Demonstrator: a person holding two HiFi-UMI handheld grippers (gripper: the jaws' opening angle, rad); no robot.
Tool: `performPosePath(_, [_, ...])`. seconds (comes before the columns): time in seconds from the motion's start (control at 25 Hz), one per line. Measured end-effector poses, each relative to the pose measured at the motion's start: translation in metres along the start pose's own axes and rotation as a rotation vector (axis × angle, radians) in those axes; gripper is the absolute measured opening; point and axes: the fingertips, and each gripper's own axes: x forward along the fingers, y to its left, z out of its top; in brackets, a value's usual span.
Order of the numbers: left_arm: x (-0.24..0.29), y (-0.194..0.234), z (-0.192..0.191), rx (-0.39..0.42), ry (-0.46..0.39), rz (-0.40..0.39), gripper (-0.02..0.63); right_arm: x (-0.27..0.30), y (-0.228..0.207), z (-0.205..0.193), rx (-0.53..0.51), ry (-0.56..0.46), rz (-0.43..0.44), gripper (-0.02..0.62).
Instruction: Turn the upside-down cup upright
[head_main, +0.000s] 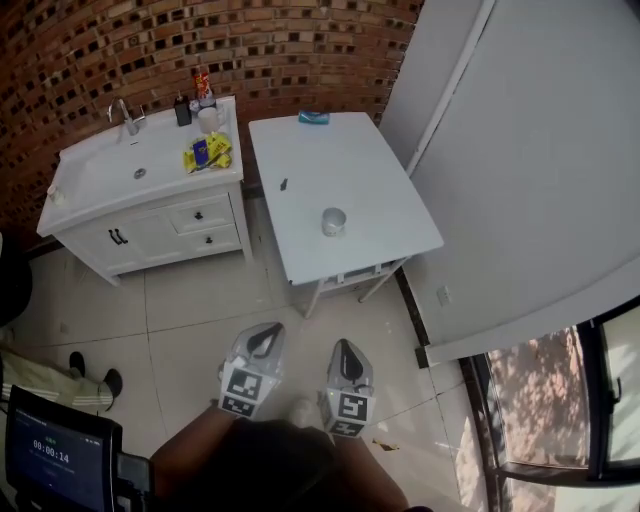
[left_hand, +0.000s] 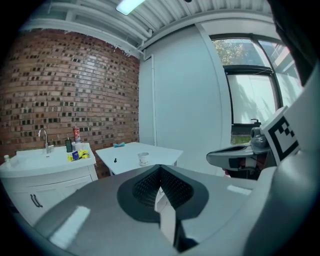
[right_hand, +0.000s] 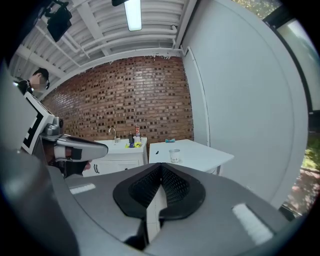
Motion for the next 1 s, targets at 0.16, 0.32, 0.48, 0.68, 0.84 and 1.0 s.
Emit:
performPosePath(0.16, [-0.014,0.016,0.007,-0.019,-0.039,0.008,-0.005,-0.003,0.009,0.002,-0.027,0.006,-0.015,0.014])
performPosePath(0.32, [-0.021,0.031,0.003,-0.031,-0.05,0.048,-0.005,-0.005,0.015,0.002,-0.06,0.01,-0.015,0.013])
performPosePath(0.48, [-0.025,0.052,-0.009,-0.055,-0.03,0.101,-0.005,-0.008,0.016,-0.005,-0.074,0.022,-0.015,0.012])
performPosePath(0.68, [-0.026,0.057,-0.01,-0.035,-0.02,0.115,-0.005,-0.004,0.011,-0.011,-0.064,0.038,-0.024,0.013])
performPosePath(0.84, [-0.025,0.055,-0.01,-0.042,-0.017,0.108,-0.005,-0.005,0.007,-0.007,-0.082,0.036,-0.054,0.012])
performPosePath(1.0, [-0.027,0.052,-0.014,-0.042,-0.013,0.097,-0.005,-0.005,0.012,-0.005,-0.086,0.013,-0.043,0.011])
